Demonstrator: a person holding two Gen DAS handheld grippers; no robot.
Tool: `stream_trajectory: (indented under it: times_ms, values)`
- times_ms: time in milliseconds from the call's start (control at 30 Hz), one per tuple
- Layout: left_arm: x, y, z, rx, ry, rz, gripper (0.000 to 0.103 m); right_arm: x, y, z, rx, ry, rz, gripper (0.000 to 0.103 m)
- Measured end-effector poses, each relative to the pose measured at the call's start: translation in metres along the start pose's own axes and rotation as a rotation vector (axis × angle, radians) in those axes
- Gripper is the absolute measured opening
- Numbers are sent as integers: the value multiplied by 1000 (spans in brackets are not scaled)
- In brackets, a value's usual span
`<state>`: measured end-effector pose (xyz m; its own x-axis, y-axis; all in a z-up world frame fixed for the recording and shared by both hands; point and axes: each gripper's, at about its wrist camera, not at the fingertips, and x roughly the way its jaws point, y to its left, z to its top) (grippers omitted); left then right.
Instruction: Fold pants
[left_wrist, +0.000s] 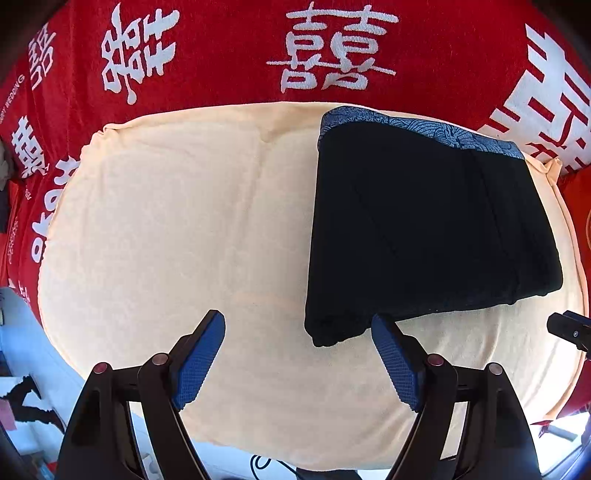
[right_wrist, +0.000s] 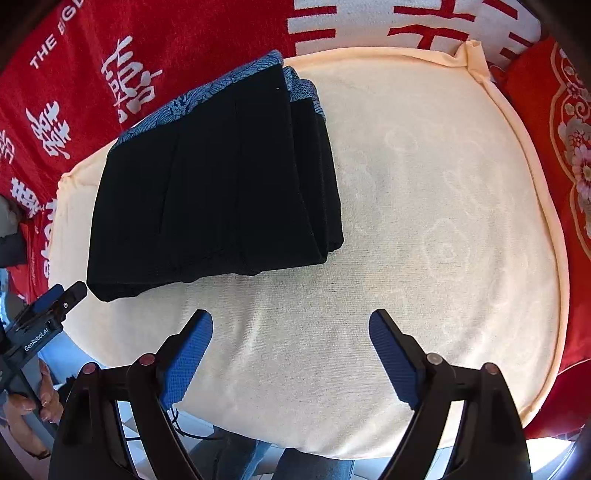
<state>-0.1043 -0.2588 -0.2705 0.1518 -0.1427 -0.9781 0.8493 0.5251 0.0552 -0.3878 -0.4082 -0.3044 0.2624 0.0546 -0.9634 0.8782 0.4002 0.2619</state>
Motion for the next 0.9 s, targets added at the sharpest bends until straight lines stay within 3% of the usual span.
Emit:
stream_trajectory:
  times_ms: [500, 900]
  values:
    - [11, 14, 18, -10, 9, -2, 82, -1, -8, 2, 98, -10, 9, 89]
    - [24, 9, 53, -9, 13, -9, 82, 3, -12, 36, 93, -21, 32, 89]
